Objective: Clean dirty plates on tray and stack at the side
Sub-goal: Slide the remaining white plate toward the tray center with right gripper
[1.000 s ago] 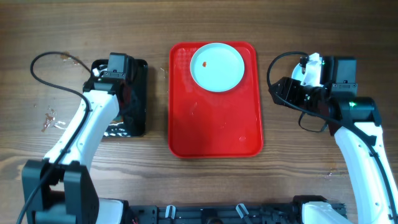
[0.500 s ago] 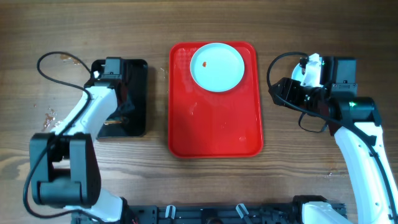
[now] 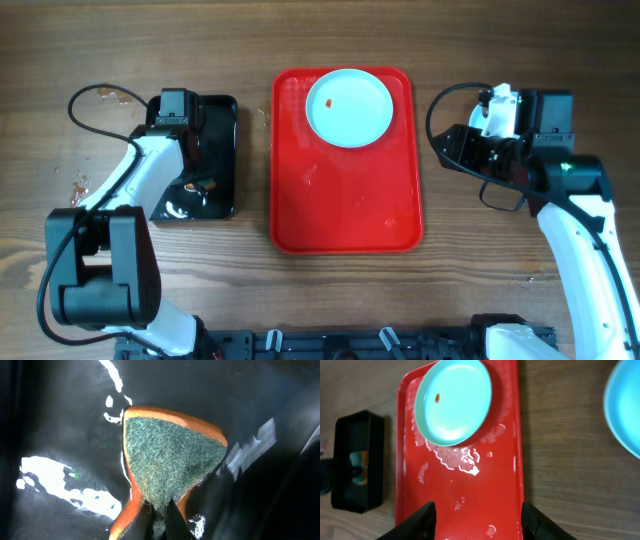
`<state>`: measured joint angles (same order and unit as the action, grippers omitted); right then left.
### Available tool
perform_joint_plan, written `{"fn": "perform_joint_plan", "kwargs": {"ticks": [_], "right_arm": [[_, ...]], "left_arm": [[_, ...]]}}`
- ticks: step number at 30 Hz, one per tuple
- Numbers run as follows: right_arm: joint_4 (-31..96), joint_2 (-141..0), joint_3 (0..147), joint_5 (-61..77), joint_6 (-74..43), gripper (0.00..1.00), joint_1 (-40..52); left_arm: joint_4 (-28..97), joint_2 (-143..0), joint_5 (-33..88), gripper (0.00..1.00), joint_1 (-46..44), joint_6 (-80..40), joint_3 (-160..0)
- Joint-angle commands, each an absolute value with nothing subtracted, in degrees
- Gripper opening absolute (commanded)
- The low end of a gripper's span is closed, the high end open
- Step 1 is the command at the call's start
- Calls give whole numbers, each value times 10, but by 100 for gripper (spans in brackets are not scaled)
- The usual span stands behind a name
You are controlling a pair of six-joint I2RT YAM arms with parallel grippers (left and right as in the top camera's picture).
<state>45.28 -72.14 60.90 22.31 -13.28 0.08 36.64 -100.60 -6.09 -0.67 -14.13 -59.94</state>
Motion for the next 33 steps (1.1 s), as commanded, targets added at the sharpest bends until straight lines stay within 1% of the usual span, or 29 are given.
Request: {"fn": "perform_joint_plan", "kwargs": {"ticks": [1, 3, 6, 11, 13, 16, 19, 23, 26, 27, 30, 31, 32, 33], "right_arm": [[434, -751, 610, 256, -72, 54, 25], [397, -777, 600, 252, -56, 54, 54], [333, -833, 590, 212, -77, 46, 93], [186, -945, 590, 155, -111, 39, 132], [149, -976, 590, 133, -128, 38, 136], [106, -1016, 590, 87, -183, 40, 136], [51, -1051, 590, 73, -243, 41, 136], [15, -1085, 590, 53, -272, 40, 136], [10, -1102, 590, 73, -272, 35, 137], [16, -1106, 590, 82, -277, 32, 138], [36, -1114, 590, 83, -304, 17, 140], [42, -1114, 590, 83, -304, 9, 140], [47, -1114, 590, 84, -304, 4, 140], [58, -1112, 590, 84, -305, 4, 140]], "left_arm": [[370, -989, -43, 4, -5, -121, -610], [365, -1000, -45, 4, -5, -122, -606], [362, -1016, -45, 4, -5, -123, -602], [366, -1023, -45, 4, -5, -124, -601], [366, -1023, -45, 4, -5, -124, -601], [366, -1023, -45, 4, -5, -124, -601], [366, -1023, -45, 4, -5, -124, -601], [366, -1023, -45, 4, -5, -124, -601], [364, -1023, -45, 4, -5, -124, -601], [362, -1023, -45, 4, -5, -124, -601], [359, -1023, -45, 4, -5, -124, -601], [358, -1023, -45, 4, -5, -124, -601], [357, -1023, -45, 4, -5, -124, -601], [357, -1023, -45, 4, -5, -124, -601]]}}
